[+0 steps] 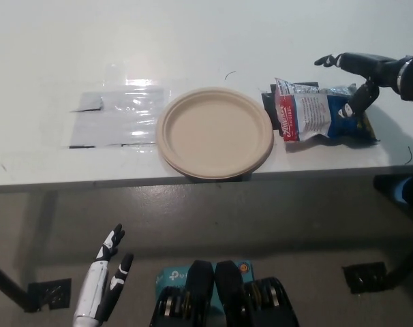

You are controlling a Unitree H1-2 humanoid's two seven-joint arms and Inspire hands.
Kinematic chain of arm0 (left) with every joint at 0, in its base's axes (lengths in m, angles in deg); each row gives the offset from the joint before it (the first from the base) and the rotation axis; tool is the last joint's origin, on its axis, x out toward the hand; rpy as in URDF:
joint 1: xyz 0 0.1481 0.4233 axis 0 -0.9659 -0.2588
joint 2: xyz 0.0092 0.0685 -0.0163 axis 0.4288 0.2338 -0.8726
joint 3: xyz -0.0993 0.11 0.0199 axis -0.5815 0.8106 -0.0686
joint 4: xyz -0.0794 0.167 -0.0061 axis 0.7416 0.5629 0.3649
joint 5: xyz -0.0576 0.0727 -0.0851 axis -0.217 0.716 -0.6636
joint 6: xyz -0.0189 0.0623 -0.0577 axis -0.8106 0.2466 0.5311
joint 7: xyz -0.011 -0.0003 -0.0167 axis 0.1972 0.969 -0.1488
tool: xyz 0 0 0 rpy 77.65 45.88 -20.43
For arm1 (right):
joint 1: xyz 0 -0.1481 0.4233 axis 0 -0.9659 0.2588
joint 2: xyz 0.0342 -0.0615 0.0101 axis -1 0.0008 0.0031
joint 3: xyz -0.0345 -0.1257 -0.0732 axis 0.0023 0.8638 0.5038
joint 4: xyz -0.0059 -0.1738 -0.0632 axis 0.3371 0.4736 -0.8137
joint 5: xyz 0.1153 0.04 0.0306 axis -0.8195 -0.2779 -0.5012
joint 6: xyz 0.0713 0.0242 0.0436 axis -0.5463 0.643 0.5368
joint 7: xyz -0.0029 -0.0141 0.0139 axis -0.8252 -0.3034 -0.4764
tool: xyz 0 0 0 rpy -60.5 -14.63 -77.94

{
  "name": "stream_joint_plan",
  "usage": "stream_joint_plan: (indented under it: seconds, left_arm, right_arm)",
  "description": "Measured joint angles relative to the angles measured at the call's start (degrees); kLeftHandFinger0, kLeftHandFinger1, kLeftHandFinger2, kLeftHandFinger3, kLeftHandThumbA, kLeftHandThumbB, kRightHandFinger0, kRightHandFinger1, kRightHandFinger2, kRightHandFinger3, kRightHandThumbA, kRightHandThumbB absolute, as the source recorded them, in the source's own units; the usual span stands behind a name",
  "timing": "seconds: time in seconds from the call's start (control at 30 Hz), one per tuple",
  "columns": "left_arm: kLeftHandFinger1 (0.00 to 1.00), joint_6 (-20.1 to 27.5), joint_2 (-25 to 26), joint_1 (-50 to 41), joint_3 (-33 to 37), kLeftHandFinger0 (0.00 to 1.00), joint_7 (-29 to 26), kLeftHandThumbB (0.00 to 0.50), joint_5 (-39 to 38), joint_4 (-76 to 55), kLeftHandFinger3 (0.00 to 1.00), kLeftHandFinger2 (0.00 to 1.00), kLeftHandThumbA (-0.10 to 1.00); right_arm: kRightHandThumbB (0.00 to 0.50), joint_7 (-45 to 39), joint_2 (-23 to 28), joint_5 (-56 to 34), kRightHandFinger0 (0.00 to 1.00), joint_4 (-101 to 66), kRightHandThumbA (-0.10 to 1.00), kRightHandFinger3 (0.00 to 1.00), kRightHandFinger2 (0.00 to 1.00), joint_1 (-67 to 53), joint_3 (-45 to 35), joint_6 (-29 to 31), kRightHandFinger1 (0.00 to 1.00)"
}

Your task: The robot picks up a small bag of sunflower seeds on the right hand side and take it to the empty plate on the left hand side then pours some sunflower seeds on to the plate.

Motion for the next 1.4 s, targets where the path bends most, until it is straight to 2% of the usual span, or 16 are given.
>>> stream_joint_plan:
  seconds: [0.17,0.33,0.43,0.6,0.87,1.07,1.23,1.4]
  left_arm:
    - [1.0,0.0,0.0,-0.03,0.0,1.0,0.37,0.296,0.01,-0.21,1.0,1.0,1.0]
    - [1.0,0.0,0.0,-0.02,-0.01,1.0,0.56,0.302,0.0,-0.24,1.0,1.0,1.0]
    - [1.0,-0.01,-0.02,-0.03,-0.01,1.0,0.56,0.301,0.01,-0.28,1.0,1.0,1.0]
    - [1.0,-0.01,-0.02,-0.02,-0.04,1.0,0.57,0.307,-0.03,-0.56,1.0,1.0,1.0]
    - [1.0,-0.01,-0.03,-0.01,-0.06,1.0,0.56,0.319,-0.03,-0.56,1.0,1.0,1.0]
    - [1.0,-0.01,-0.05,-0.02,-0.07,1.0,0.58,0.33,-0.21,-0.6,1.0,1.0,1.0]
    - [1.0,-0.02,-0.06,-0.01,-0.08,1.0,0.57,0.326,-0.27,-0.77,1.0,1.0,1.0]
    - [1.0,-0.01,-0.07,-0.01,-0.08,1.0,0.58,0.327,-0.36,-0.77,1.0,1.0,1.0]
  right_arm:
    - [0.5,0.07,-0.9,0.5,1.0,2.69,0.86,1.0,1.0,0.87,-0.19,0.35,1.0]
    - [0.5,0.22,-1.85,1.0,1.0,7.35,0.82,1.0,1.0,1.91,0.13,1.14,1.0]
    - [0.5,0.26,-2.64,1.3,1.0,9.93,0.85,1.0,1.0,2.73,0.61,1.6,1.0]
    - [0.5,0.32,-3.8,2.39,1.0,14.55,0.85,1.0,1.0,4.55,2.1,2.73,1.0]
    - [0.5,1.24,-5.53,3.31,1.0,20.37,0.79,1.0,1.0,6.63,2.54,4.45,1.0]
    - [0.5,1.66,-6.84,3.54,1.0,22.81,0.8,1.0,1.0,6.9,2.72,5.68,1.0]
    - [0.5,1.81,-7.52,3.73,1.0,23.67,0.77,1.0,1.0,7.02,2.77,6.29,1.0]
    - [0.5,1.76,-7.79,4.32,1.0,24.66,0.8,1.0,1.0,7.11,3.51,6.47,1.0]
